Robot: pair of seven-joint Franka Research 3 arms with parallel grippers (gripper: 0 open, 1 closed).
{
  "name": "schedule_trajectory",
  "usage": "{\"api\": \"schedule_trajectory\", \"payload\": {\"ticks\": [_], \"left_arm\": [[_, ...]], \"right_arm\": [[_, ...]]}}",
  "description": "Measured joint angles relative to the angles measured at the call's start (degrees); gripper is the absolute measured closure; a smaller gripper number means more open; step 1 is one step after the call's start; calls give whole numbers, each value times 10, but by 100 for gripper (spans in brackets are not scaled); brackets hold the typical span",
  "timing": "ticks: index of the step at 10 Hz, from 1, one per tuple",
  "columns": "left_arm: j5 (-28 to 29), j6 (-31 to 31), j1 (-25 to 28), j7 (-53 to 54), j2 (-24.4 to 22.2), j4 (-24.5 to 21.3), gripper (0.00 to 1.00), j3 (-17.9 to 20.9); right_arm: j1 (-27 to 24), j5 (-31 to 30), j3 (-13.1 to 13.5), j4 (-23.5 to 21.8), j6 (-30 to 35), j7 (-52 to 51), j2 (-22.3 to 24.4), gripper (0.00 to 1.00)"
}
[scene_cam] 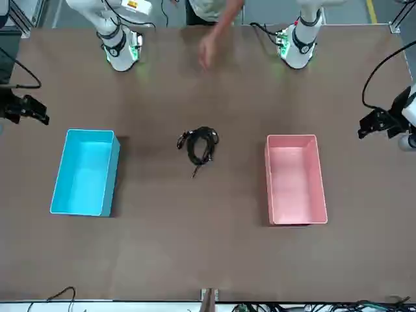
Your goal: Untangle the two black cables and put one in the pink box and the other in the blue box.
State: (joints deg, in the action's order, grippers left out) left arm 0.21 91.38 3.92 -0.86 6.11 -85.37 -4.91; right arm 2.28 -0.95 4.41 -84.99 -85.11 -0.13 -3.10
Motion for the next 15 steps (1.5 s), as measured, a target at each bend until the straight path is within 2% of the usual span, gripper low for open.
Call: {"api": "schedule_trajectory", "payload": {"ticks": [3, 6, 9, 12, 15], "left_arm": [[0, -1, 0, -4, 0, 0, 0, -1], [-2, -2, -7, -103, 4, -2, 0, -35], [-2, -2, -52, -315, 33, -3, 0, -80], [-2, 5, -127, -535, 79, -3, 0, -84], [5, 78, -190, -808, 132, -4, 0, -84]], "right_arm": [[1, 0, 0, -1, 0, 0, 0, 0], [4, 0, 0, -3, -1, 2, 0, 0], [28, 16, -1, -32, -39, 70, 1, 0], [100, 30, -2, -89, -83, 202, 2, 0], [130, 60, -2, -182, -157, 278, 32, 0]]}}
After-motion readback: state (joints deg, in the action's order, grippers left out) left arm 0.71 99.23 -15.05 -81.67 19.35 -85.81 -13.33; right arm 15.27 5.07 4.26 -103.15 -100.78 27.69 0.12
